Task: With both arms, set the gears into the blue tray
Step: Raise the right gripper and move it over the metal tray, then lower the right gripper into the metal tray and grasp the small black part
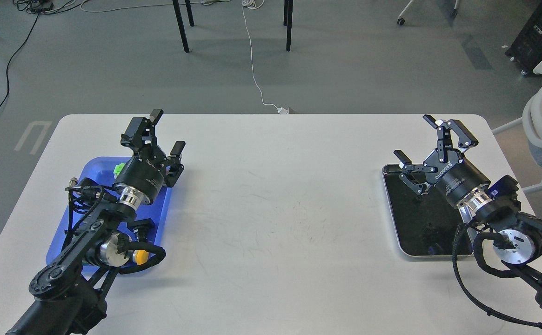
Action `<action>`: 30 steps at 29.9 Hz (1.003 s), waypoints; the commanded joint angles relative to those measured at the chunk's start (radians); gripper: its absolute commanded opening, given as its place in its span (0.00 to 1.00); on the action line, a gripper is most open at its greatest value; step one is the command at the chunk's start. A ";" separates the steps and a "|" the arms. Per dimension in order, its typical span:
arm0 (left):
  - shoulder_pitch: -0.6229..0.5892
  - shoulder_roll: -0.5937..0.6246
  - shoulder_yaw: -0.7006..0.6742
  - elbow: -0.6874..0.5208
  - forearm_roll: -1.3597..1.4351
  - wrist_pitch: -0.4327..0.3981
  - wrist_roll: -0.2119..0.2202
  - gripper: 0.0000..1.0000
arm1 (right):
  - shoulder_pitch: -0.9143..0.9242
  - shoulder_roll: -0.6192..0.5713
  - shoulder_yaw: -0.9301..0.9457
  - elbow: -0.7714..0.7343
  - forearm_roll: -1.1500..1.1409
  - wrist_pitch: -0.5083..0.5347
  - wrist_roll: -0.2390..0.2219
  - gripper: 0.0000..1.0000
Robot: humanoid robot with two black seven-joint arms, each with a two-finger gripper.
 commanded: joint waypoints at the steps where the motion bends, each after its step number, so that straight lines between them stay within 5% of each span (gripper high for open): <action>1: -0.002 -0.002 0.014 0.000 0.002 0.001 -0.006 0.98 | 0.000 0.000 0.000 0.001 0.000 0.000 0.000 0.99; 12: -0.017 0.058 0.017 0.000 0.001 -0.016 -0.009 0.98 | 0.053 -0.019 -0.008 0.013 -0.087 0.016 0.000 0.99; 23: -0.051 0.054 0.054 -0.013 -0.002 -0.028 -0.028 0.98 | 0.412 -0.262 -0.205 0.111 -0.918 0.043 0.000 0.99; 30: -0.054 0.058 0.057 -0.014 -0.002 -0.031 -0.023 0.98 | 0.676 -0.263 -0.529 0.120 -1.362 0.043 0.000 0.99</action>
